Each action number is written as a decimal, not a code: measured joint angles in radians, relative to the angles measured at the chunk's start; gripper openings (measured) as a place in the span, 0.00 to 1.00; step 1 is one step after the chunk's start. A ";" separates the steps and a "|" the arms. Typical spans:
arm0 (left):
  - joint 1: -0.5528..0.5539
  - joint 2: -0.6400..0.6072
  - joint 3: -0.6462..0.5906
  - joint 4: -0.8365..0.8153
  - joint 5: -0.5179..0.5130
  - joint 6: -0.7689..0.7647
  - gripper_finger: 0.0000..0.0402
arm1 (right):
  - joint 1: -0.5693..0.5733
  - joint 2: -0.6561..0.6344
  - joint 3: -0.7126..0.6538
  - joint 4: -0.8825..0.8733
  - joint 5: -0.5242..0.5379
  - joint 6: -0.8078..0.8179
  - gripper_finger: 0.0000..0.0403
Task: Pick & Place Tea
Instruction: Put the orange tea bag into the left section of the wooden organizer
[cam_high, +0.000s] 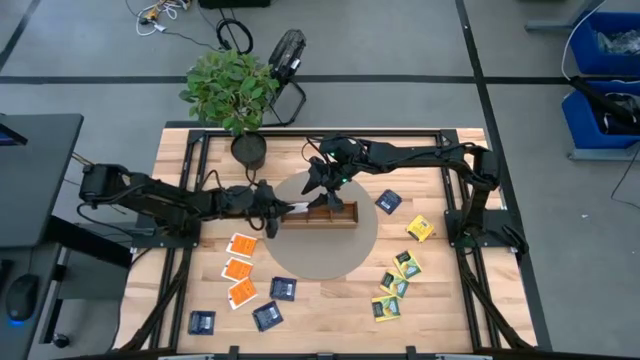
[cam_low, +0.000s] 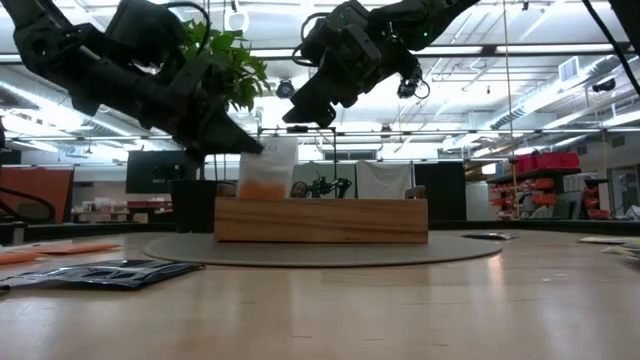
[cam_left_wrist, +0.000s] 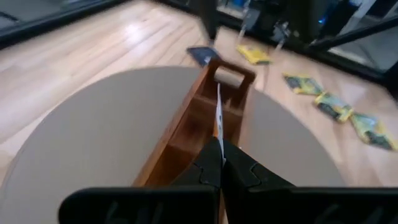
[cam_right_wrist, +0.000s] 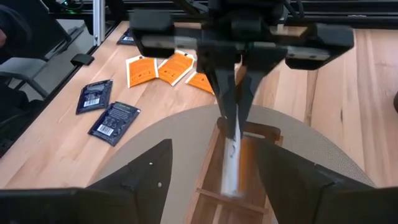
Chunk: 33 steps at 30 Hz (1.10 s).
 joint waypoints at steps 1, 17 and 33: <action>-0.003 -0.013 0.000 -0.014 0.000 0.000 0.00 | 0.000 0.000 0.000 0.000 0.000 0.000 0.59; -0.013 -0.074 0.000 -0.090 -0.044 0.012 0.00 | 0.009 0.000 0.000 0.003 0.000 0.000 0.59; -0.012 0.000 -0.001 -0.056 -0.058 0.017 0.00 | 0.009 0.000 0.000 0.011 0.000 -0.005 0.59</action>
